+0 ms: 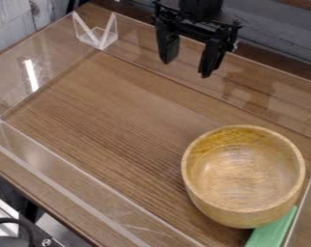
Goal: Put the green block in the brown bowl
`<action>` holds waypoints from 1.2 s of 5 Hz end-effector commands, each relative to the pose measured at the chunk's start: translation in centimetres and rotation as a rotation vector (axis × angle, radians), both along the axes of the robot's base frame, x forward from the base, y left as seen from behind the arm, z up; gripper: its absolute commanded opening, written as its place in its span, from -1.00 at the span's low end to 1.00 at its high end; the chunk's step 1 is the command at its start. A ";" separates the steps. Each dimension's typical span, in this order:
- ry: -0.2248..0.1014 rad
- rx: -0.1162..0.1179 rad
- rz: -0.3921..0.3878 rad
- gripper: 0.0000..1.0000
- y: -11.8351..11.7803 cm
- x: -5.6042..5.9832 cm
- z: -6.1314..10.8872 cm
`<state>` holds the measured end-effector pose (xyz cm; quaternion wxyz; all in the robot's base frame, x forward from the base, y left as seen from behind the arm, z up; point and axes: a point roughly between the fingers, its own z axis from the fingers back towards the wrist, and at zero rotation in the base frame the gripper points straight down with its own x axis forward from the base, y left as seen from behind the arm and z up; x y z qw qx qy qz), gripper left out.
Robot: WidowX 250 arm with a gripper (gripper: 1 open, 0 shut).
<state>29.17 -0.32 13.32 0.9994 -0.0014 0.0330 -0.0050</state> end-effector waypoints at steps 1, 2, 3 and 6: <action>-0.008 -0.001 -0.003 1.00 0.5 0.6 -0.3; -0.017 -0.003 0.003 1.00 0.9 1.1 -0.3; -0.027 -0.010 0.001 1.00 0.9 1.5 -0.1; -0.044 -0.031 0.004 1.00 1.3 2.1 0.6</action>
